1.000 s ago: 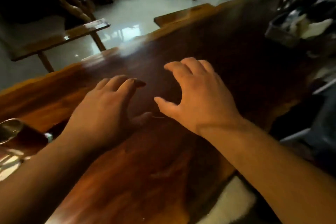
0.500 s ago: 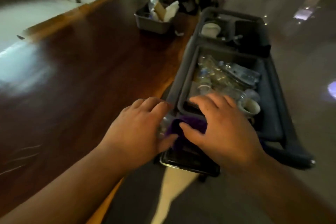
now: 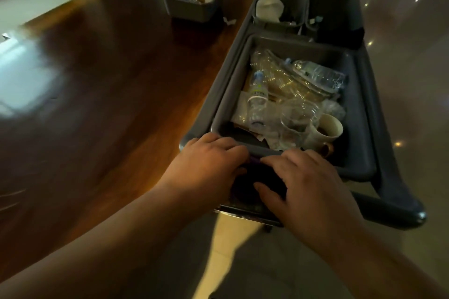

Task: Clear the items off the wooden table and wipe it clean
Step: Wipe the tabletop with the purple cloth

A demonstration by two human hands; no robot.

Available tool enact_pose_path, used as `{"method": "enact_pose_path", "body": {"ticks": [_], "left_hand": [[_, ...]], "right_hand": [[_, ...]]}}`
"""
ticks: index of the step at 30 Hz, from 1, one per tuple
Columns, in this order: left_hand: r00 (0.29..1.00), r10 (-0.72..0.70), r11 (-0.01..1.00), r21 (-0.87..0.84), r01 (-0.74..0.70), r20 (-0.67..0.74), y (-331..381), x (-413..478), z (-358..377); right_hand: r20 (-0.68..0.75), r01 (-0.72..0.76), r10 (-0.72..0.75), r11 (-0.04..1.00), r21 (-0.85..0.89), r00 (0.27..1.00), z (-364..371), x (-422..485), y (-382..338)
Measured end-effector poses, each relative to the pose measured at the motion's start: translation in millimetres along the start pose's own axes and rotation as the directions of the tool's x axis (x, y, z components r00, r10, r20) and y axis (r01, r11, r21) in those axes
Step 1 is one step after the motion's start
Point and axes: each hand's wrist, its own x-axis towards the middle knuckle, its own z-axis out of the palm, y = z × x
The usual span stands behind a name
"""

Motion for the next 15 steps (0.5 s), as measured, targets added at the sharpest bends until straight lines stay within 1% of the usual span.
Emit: {"method": "enact_pose_path", "body": {"ticks": [4, 7, 9, 12, 15], "left_hand": [[0.995, 0.025, 1.000, 0.017, -0.023, -0.093, -6, -9, -14], [0.984, 0.015, 1.000, 0.011, -0.014, -0.180, -17, -25, -27], [0.968, -0.035, 0.999, 0.003, 0.037, -0.247, -26, -39, -40], [0.931, -0.133, 0.990, 0.006, 0.143, -0.341, -43, -63, -64], [0.896, -0.248, 0.962, 0.015, 0.273, -0.368, -66, -107, -92]], "right_hand": [[-0.011, 0.070, -0.069, 0.996, 0.055, 0.998, 3, 18, -11], [-0.050, 0.162, -0.156, 0.977, 0.141, 0.986, 5, 35, -28], [-0.072, 0.193, -0.183, 0.965, 0.175, 0.980, 4, 51, -47], [-0.121, 0.235, -0.218, 0.960, 0.151, 0.968, 0, 72, -80], [-0.114, 0.319, -0.305, 0.937, 0.141, 0.945, -8, 89, -130]]}}
